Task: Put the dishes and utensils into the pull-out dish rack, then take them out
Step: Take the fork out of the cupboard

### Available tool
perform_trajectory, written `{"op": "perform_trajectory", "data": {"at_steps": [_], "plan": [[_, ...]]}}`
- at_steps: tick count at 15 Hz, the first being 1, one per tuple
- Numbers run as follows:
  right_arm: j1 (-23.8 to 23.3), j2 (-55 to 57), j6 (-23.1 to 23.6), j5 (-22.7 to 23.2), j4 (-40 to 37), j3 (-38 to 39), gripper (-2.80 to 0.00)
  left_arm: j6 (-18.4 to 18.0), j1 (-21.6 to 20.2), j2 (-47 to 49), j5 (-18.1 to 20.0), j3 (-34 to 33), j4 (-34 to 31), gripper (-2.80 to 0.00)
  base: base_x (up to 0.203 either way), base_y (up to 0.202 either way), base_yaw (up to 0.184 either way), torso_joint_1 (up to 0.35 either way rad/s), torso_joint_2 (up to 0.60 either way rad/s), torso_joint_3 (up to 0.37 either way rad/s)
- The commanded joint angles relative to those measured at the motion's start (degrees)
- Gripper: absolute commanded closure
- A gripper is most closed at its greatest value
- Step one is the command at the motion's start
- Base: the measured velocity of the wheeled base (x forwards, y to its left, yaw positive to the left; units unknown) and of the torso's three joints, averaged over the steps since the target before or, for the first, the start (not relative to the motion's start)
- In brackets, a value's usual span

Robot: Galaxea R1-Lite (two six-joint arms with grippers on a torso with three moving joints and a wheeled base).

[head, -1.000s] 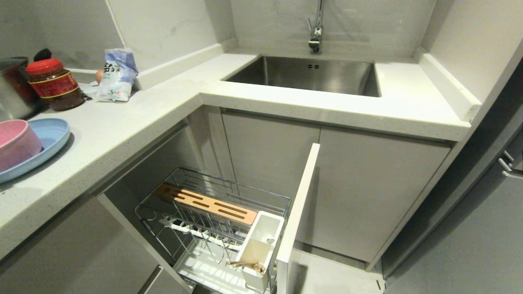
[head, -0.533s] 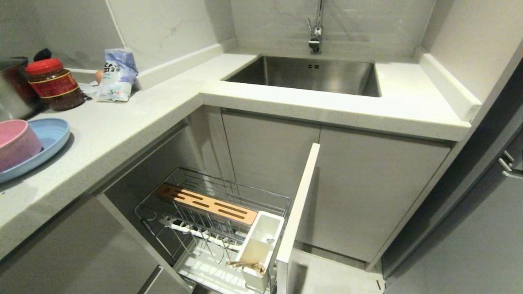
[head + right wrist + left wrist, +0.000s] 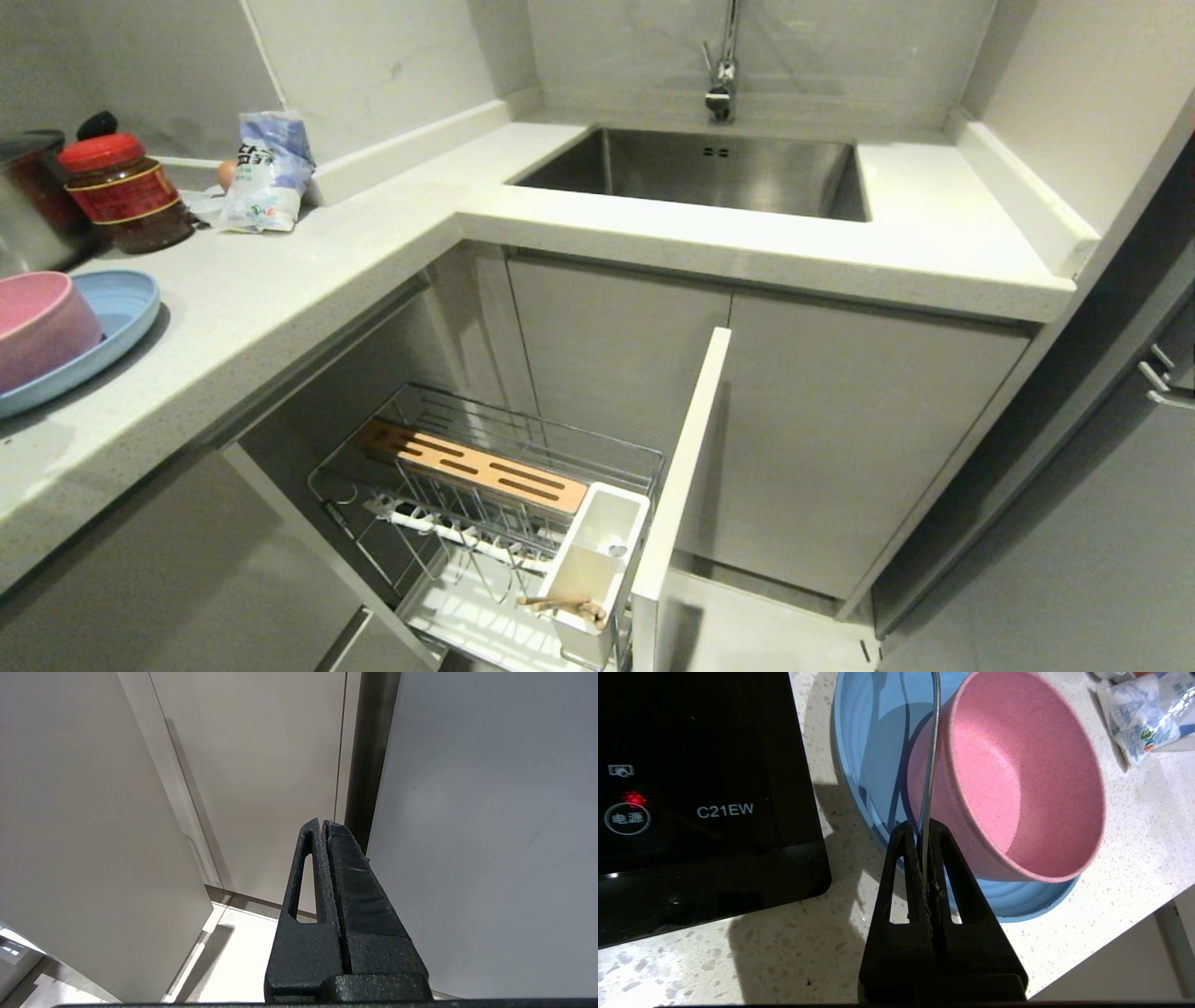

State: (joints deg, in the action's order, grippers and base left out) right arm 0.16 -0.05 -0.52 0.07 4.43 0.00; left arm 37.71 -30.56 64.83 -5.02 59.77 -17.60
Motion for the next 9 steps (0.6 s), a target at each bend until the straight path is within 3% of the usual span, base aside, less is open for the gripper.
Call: {"op": "perform_trajectory", "data": {"at_steps": [1, 9], "plan": [[0.0, 0.0, 0.0, 0.0, 0.1, 1.5, 0.0, 0.3, 0.0, 0.8, 0.2, -0.4, 0.1, 0.0, 0.0, 0.0, 0.0, 0.0, 0.0, 0.0], [0.0, 0.0, 0.0, 0.0, 0.1, 1.5, 0.0, 0.2, -0.5, 2.2, 2.4, -0.7, 4.0, 0.0, 0.0, 0.0, 0.0, 0.0, 0.0, 0.0]]}}
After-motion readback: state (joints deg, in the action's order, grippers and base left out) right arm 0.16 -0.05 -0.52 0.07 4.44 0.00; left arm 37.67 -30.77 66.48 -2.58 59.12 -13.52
